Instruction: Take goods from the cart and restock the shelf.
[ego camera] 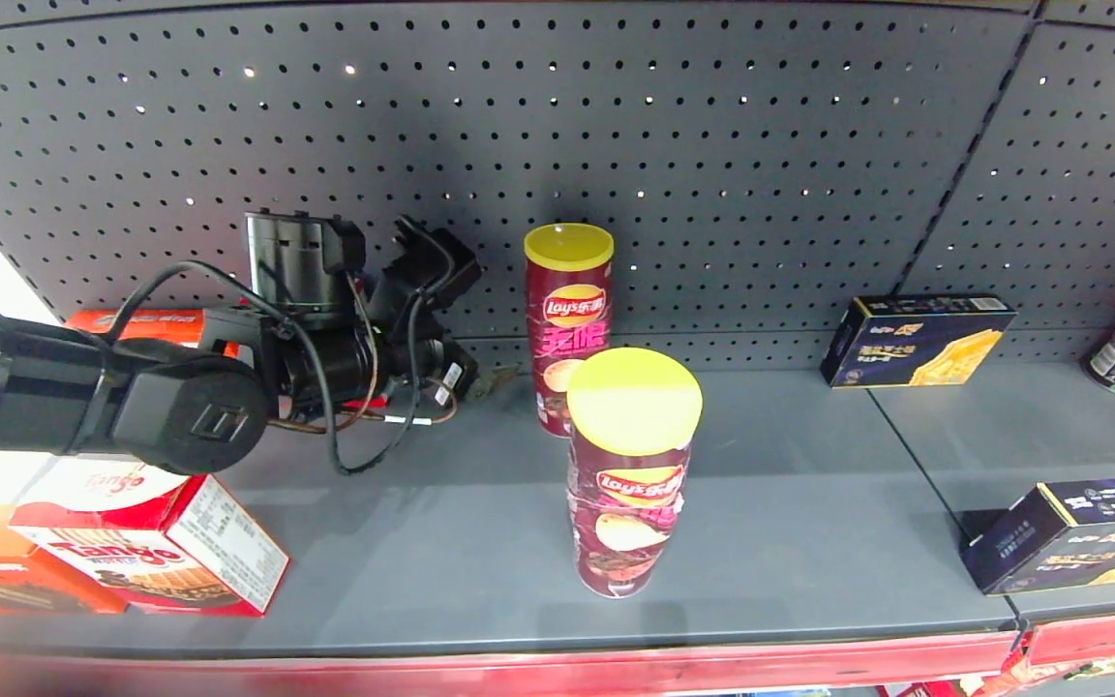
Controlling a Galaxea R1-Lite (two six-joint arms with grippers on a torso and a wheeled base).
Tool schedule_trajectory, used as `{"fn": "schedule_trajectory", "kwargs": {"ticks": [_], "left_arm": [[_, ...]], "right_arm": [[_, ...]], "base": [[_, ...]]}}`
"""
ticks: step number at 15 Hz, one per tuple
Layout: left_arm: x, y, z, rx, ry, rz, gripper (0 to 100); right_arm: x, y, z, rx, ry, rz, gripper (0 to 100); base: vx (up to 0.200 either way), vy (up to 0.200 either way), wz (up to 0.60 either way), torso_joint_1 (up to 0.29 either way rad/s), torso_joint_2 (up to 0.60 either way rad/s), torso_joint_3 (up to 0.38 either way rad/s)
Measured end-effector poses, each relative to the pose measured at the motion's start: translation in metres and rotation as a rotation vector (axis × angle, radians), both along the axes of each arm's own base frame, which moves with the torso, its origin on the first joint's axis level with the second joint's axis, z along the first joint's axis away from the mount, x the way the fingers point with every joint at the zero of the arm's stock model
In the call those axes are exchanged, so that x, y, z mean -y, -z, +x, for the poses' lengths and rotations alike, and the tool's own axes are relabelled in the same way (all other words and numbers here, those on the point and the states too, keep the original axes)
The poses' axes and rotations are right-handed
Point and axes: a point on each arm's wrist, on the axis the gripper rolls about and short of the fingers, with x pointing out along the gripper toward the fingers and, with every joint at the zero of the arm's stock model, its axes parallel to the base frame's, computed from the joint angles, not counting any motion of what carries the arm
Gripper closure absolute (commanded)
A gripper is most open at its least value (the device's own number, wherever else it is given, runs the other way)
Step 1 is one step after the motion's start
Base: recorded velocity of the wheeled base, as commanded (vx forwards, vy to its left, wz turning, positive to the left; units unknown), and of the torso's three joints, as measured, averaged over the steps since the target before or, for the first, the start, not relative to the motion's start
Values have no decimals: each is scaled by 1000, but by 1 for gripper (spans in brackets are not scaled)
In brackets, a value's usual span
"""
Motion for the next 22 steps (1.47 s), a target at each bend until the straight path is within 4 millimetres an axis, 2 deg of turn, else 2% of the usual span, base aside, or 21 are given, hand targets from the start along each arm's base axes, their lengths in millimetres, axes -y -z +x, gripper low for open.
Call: {"fn": "schedule_trajectory", "kwargs": {"ticks": [3,11,22], "left_arm": [[3,10,6,-21,1,7,0],[10,20,16,-39,9,12,0],[18,21,20,-42,21,11,0]], "right_arm": [[0,0,0,0,0,0,0],[0,0,0,-1,0,0,0],[0,0,0,0,0,0,0]], "base": [[0,0,0,0,0,0],[0,0,0,0,0,0],[0,0,0,0,0,0]]}}
